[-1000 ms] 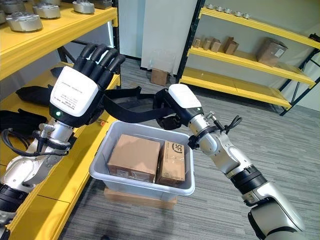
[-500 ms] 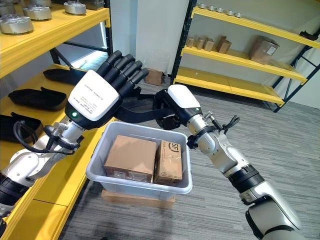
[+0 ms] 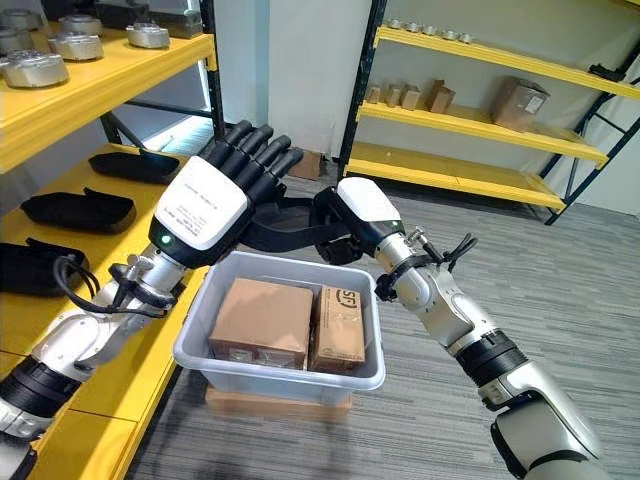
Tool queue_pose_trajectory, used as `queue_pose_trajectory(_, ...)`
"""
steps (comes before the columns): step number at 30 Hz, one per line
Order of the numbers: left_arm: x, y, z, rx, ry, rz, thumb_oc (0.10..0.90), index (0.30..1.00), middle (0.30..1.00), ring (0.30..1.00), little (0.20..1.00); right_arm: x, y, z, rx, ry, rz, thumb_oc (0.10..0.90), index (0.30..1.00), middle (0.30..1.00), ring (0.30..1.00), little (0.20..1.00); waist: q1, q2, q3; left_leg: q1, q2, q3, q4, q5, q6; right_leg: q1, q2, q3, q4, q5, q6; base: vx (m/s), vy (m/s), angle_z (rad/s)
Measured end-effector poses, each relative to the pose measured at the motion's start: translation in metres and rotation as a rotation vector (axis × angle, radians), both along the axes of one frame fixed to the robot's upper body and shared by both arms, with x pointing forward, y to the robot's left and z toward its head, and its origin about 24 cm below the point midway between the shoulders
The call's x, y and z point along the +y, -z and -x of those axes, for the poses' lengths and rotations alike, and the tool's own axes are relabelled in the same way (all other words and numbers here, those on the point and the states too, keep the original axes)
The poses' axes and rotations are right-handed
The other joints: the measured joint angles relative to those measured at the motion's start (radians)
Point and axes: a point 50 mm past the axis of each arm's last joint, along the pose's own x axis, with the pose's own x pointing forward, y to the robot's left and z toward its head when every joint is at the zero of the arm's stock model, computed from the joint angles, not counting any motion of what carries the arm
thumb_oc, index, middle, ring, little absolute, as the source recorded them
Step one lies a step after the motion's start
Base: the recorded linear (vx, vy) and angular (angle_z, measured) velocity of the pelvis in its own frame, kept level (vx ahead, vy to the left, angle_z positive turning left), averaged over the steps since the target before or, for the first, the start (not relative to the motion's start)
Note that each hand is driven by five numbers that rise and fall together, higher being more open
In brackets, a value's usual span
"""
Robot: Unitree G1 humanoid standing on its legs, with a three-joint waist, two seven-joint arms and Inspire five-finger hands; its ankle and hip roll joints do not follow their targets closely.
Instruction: Move parts from the plastic box to the shelf.
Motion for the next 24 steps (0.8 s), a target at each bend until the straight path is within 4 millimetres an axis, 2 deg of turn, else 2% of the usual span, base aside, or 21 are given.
queue_pose_trajectory(6, 0.000, 0.009, -0.006, 0.040, -0.025, 0.034, 0.900, 1.000, 1.000, 1.000, 1.000, -0.001, 0.003, -0.001, 0.021, 0.019, 0.006, 0.400, 0.300, 0.300, 0.300, 0.300, -0.004, -0.001, -0.001, 0.000, 0.000, 0.002, 0.000, 0.000, 0.000, -0.001, 0.000, 0.002, 0.000, 0.001, 0.000, 0.00, 0.000, 0.00)
queue_pose_trajectory(7, 0.001, 0.009, -0.006, 0.041, -0.025, 0.034, 0.839, 0.915, 0.915, 0.915, 0.915, 0.000, 0.004, -0.002, 0.023, 0.019, 0.003, 0.400, 0.300, 0.300, 0.300, 0.300, -0.006, -0.001, -0.001, 0.000, 0.000, 0.003, 0.000, 0.000, 0.000, -0.002, 0.000, 0.003, 0.000, 0.001, 0.000, 0.00, 0.000, 0.00)
queue_pose_trajectory(8, 0.000, 0.010, -0.006, 0.042, -0.022, 0.031, 0.808, 0.871, 0.871, 0.871, 0.871, 0.000, 0.004, -0.002, 0.025, 0.021, 0.002, 0.400, 0.300, 0.300, 0.300, 0.300, -0.009, -0.001, -0.001, 0.000, 0.000, 0.003, 0.000, 0.000, 0.000, -0.002, 0.000, 0.003, 0.000, 0.001, 0.000, 0.00, 0.000, 0.00)
queue_pose_trajectory(9, -0.002, 0.010, -0.006, 0.043, -0.017, 0.027, 0.624, 0.613, 0.613, 0.613, 0.613, 0.000, 0.005, -0.002, 0.027, 0.024, 0.003, 0.400, 0.300, 0.300, 0.300, 0.300, -0.009, -0.001, -0.001, 0.000, 0.000, 0.003, 0.000, 0.000, 0.000, -0.002, 0.000, 0.003, 0.000, 0.001, 0.000, 0.00, 0.000, 0.00)
queue_pose_trajectory(11, -0.004, 0.011, -0.006, 0.050, -0.007, 0.024, 0.400, 0.300, 0.300, 0.300, 0.300, 0.000, 0.006, -0.003, 0.033, 0.028, 0.000, 0.400, 0.300, 0.300, 0.300, 0.300, -0.014, 0.000, -0.001, 0.001, 0.000, 0.003, 0.000, 0.000, 0.000, -0.002, 0.000, 0.003, 0.000, 0.001, 0.000, 0.00, 0.000, 0.00)
queue_pose_trajectory(24, -0.010, 0.030, -0.008, 0.189, 0.017, 0.005, 0.400, 0.300, 0.300, 0.300, 0.300, -0.005, 0.019, -0.007, 0.084, 0.073, 0.022, 0.400, 0.300, 0.300, 0.300, 0.300, -0.032, 0.011, -0.008, 0.000, 0.000, 0.009, 0.000, -0.001, 0.001, -0.004, 0.001, 0.007, -0.006, 0.004, -0.001, 0.00, 0.000, 0.00)
